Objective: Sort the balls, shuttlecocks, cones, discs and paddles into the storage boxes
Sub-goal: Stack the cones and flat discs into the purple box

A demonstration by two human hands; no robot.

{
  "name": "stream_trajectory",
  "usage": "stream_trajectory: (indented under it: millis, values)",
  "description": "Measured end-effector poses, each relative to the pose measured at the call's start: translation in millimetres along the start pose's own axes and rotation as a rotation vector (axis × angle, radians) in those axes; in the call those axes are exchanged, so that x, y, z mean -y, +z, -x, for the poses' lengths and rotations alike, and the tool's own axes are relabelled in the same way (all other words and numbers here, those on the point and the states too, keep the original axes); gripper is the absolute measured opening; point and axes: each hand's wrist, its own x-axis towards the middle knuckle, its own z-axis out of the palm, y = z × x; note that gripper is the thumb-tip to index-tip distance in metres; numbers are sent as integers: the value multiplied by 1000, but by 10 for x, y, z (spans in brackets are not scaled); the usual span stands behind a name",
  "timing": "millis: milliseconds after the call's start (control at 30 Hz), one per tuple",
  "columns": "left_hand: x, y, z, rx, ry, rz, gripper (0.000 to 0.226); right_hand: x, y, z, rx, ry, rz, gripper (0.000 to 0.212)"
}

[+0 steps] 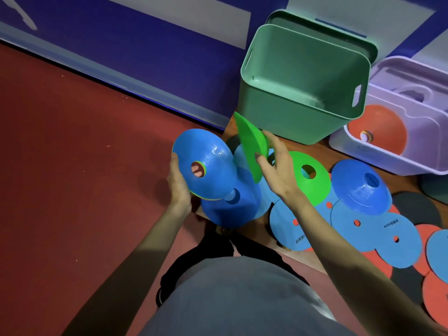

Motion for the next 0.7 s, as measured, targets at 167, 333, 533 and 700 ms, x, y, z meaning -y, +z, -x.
stream_trajectory:
  millis: [167,333,533,700]
  values:
    - [68,58,-53,0,-25,-1,44,34,51,138,-103,178,-438,35]
    - [61,113,-32,142,-63,16,46,-153,263,99,5,331,-274,31]
    - [62,164,37,287,-164,135,48,-289,272,100,102,197,79,33]
    - [130,163,84,289,-199,154,56,-291,321,178,202,103,104,63]
